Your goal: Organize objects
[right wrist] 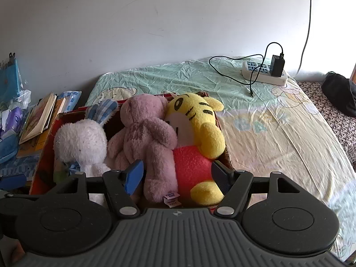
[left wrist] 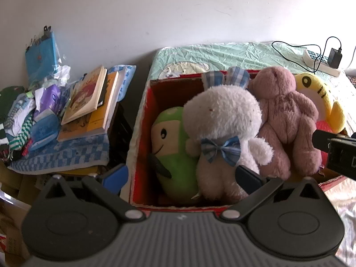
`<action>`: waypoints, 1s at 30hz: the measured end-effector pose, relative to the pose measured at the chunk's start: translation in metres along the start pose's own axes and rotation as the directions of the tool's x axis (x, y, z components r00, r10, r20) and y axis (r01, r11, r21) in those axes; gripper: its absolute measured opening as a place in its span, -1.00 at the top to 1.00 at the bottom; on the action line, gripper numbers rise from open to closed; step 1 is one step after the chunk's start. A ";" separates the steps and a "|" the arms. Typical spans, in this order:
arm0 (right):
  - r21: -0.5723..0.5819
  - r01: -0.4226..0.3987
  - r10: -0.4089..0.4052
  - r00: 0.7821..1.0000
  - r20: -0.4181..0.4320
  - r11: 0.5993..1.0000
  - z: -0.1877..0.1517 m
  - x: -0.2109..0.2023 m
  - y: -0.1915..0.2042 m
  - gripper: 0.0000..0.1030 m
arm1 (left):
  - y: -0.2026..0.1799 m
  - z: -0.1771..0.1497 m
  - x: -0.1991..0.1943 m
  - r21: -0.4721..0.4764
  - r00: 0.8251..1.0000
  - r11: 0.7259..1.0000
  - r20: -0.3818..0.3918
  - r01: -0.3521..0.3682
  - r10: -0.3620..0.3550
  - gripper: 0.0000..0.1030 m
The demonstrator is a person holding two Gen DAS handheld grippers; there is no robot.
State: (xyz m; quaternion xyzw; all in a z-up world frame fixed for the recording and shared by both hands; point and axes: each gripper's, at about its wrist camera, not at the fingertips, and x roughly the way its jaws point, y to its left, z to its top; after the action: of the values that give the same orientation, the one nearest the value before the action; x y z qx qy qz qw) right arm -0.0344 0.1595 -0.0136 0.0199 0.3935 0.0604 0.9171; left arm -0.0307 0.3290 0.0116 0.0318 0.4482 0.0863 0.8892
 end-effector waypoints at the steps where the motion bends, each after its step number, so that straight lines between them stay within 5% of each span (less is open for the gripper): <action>1: 0.002 -0.001 0.001 1.000 -0.001 1.000 0.000 0.000 0.000 -0.36 | 0.000 0.000 0.000 0.000 1.000 1.000 0.000 -0.001 0.001 -0.99; 30: 0.019 -0.012 0.012 1.000 0.002 1.000 0.001 0.001 -0.004 -0.36 | 0.000 0.000 -0.006 -0.014 1.000 1.000 0.009 0.014 -0.014 -0.99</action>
State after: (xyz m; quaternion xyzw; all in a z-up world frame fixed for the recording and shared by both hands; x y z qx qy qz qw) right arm -0.0326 0.1553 -0.0146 0.0309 0.3931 0.0623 0.9168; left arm -0.0345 0.3281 0.0165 0.0229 0.4438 0.0832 0.8920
